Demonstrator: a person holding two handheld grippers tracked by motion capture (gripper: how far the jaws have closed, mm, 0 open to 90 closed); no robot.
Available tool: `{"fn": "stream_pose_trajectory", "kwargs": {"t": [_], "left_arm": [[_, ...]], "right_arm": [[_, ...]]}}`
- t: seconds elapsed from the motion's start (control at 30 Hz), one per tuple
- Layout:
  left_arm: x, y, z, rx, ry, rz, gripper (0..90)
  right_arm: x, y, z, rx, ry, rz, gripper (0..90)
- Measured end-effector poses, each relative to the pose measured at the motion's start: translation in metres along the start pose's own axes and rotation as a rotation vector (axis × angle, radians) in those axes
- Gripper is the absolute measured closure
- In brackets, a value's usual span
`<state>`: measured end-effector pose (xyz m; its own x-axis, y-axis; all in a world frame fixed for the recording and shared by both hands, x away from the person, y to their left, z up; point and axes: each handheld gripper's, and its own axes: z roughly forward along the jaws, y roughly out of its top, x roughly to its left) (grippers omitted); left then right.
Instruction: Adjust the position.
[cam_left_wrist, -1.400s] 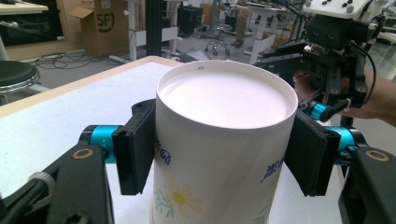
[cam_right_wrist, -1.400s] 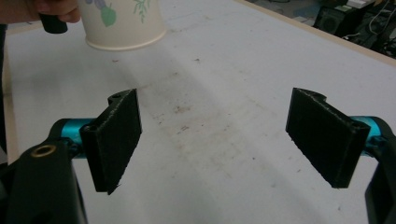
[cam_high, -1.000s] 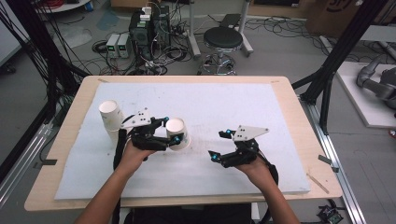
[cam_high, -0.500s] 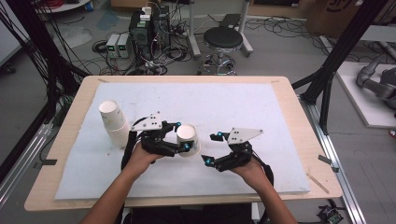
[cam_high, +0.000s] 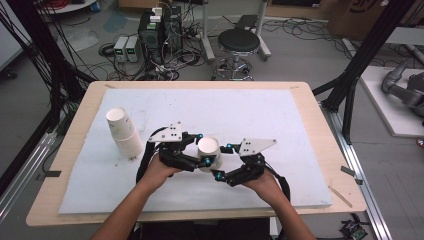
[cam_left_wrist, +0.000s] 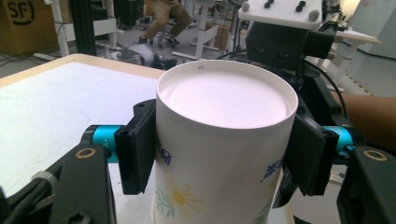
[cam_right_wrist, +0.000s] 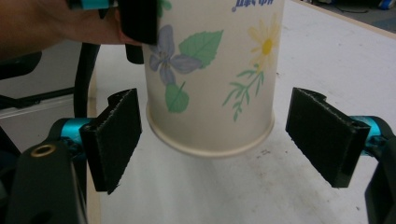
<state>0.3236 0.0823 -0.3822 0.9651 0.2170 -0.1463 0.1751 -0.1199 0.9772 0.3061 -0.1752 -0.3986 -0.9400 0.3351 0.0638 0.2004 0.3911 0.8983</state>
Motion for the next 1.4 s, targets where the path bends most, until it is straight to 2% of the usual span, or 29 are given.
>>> {"fn": "stream_pose_trajectory", "kwargs": {"t": [0.13,0.2,0.23,0.27,0.4,0.53,0.67,0.77,0.8,0.83,0.9,0.93,1.0,1.03,1.07,1.1,1.13,1.17,1.27,1.3,1.33,1.37,1.4], "left_arm": [[0.001,-0.001,0.002,-0.030,-0.024,-0.028,33.7],[0.000,-0.001,0.003,-0.037,-0.029,-0.032,33.7],[0.000,-0.002,0.004,-0.046,-0.037,-0.042,33.8],[0.000,-0.002,0.004,-0.046,-0.037,-0.042,33.8],[0.000,-0.002,0.005,-0.049,-0.044,-0.037,33.9],[0.000,-0.004,0.005,-0.056,-0.046,-0.039,34.5],[0.000,-0.004,0.005,-0.053,-0.040,-0.028,34.6],[-0.002,-0.004,0.006,-0.045,-0.014,-0.012,33.2],[-0.002,-0.003,0.006,-0.040,0.002,-0.008,30.4],[-0.002,-0.003,0.005,-0.041,0.014,-0.009,23.8],[-0.002,-0.002,0.004,-0.042,0.026,-0.012,21.3],[-0.002,-0.001,0.002,-0.025,0.036,-0.006,18.4],[-0.002,-0.001,0.001,-0.011,0.038,0.000,17.9],[-0.002,0.001,-0.001,0.018,0.040,0.012,17.8],[-0.002,0.001,-0.001,0.018,0.040,0.012,17.8],[-0.001,0.002,-0.002,0.035,0.038,0.017,17.8],[-0.001,0.003,-0.003,0.073,0.036,0.030,17.3],[-0.001,0.004,-0.003,0.089,0.034,0.033,16.8],[-0.002,0.004,-0.005,0.119,0.027,0.040,16.8],[-0.002,0.004,-0.005,0.119,0.027,0.040,16.8],[-0.001,0.004,-0.006,0.140,0.024,0.052,16.8],[-0.001,0.004,-0.006,0.140,0.024,0.052,16.8],[-0.001,0.004,-0.006,0.150,0.018,0.050,16.8]], "right_arm": [[0.000,0.000,0.002,-0.019,0.023,0.011,18.8],[0.000,0.000,0.002,-0.021,0.024,0.014,18.8],[-0.002,0.000,0.003,-0.045,0.008,-0.003,20.0],[0.000,0.000,0.003,-0.037,0.039,0.018,20.9],[0.000,0.000,0.003,-0.038,0.046,0.023,21.3],[-0.001,-0.001,0.003,-0.034,0.049,0.018,27.9],[-0.001,-0.001,0.002,-0.032,0.041,0.015,32.4],[-0.002,-0.001,0.002,-0.026,0.035,0.006,34.4],[-0.002,-0.001,0.002,-0.019,0.036,0.003,34.6],[-0.002,-0.002,0.002,-0.011,0.033,0.003,34.8],[-0.002,-0.001,0.002,-0.010,0.034,0.003,34.9],[-0.002,-0.001,0.001,-0.002,0.032,-0.004,35.0],[-0.002,-0.001,0.001,0.023,0.019,-0.019,35.1],[-0.002,-0.001,0.000,0.049,0.009,-0.034,35.1],[-0.002,-0.001,0.000,0.049,0.009,-0.034,35.1],[-0.002,-0.001,0.001,0.077,0.002,-0.046,35.2],[-0.002,-0.001,0.002,0.116,0.005,-0.050,35.2],[-0.002,0.000,0.002,0.132,0.006,-0.055,35.1],[-0.001,0.002,0.004,0.184,0.009,-0.072,35.1],[-0.001,0.002,0.004,0.184,0.009,-0.072,35.1],[-0.002,0.004,0.004,0.218,0.011,-0.091,35.1],[-0.002,0.004,0.004,0.218,0.011,-0.091,35.1],[-0.003,0.008,0.004,0.246,0.020,-0.102,35.1]]}}
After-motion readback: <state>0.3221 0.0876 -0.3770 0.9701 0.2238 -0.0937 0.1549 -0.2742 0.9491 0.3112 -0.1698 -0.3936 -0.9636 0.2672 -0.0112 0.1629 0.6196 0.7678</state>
